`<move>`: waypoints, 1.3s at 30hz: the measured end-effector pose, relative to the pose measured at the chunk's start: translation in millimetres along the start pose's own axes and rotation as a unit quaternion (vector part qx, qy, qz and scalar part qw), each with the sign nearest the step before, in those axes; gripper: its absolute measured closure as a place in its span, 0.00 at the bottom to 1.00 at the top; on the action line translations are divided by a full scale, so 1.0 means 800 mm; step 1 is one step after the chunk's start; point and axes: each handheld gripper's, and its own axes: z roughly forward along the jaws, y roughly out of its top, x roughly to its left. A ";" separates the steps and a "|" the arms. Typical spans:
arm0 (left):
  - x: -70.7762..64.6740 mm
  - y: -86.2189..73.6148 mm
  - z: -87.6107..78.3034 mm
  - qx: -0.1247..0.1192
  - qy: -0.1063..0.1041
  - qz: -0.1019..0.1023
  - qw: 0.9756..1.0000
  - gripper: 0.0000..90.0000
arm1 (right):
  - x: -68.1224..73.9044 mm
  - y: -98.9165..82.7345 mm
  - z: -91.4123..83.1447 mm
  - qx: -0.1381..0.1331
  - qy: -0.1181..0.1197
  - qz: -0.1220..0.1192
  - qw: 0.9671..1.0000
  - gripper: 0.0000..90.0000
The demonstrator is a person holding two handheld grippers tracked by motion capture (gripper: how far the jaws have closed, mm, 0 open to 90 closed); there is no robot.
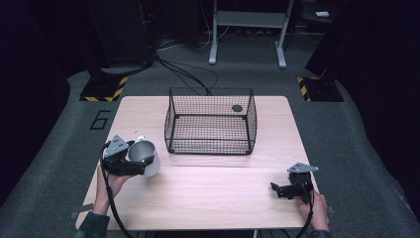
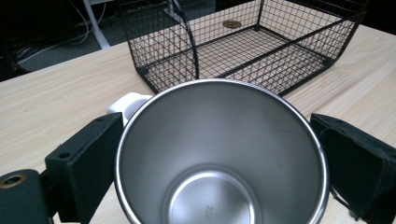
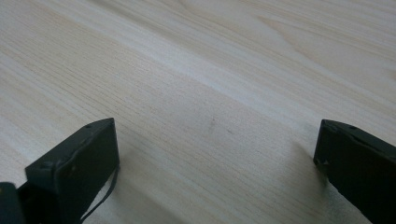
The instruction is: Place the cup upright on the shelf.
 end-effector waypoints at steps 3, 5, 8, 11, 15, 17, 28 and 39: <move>-0.004 0.002 0.000 -0.003 -0.009 0.002 1.000 0.07 | 0.000 0.000 0.000 0.000 0.000 -0.002 1.000 0.00; -0.007 0.005 0.001 -0.003 -0.013 0.005 1.000 0.07 | 0.000 0.000 0.000 0.000 0.000 -0.001 1.000 0.00; -0.012 0.008 0.002 -0.003 -0.020 0.011 1.000 0.07 | 0.000 0.000 0.000 0.000 0.000 -0.001 1.000 0.00; -0.017 0.012 0.004 -0.003 -0.026 0.016 1.000 0.07 | 0.000 0.000 0.000 0.000 0.000 0.000 1.000 0.00; -0.022 0.017 0.006 0.000 -0.035 0.022 0.999 0.07 | 0.000 0.000 0.000 0.000 0.000 -0.001 1.000 0.00; -0.025 0.019 0.008 -0.001 -0.038 0.025 0.999 0.07 | 0.000 0.000 0.000 0.000 0.000 -0.001 1.000 0.00; -0.043 0.033 0.018 0.003 -0.067 0.042 0.997 0.07 | 0.000 0.000 0.000 0.000 0.000 -0.001 1.000 0.00; -0.059 0.047 0.029 0.006 -0.090 0.056 0.994 0.07 | 0.000 0.000 0.000 0.000 0.000 -0.001 1.000 0.00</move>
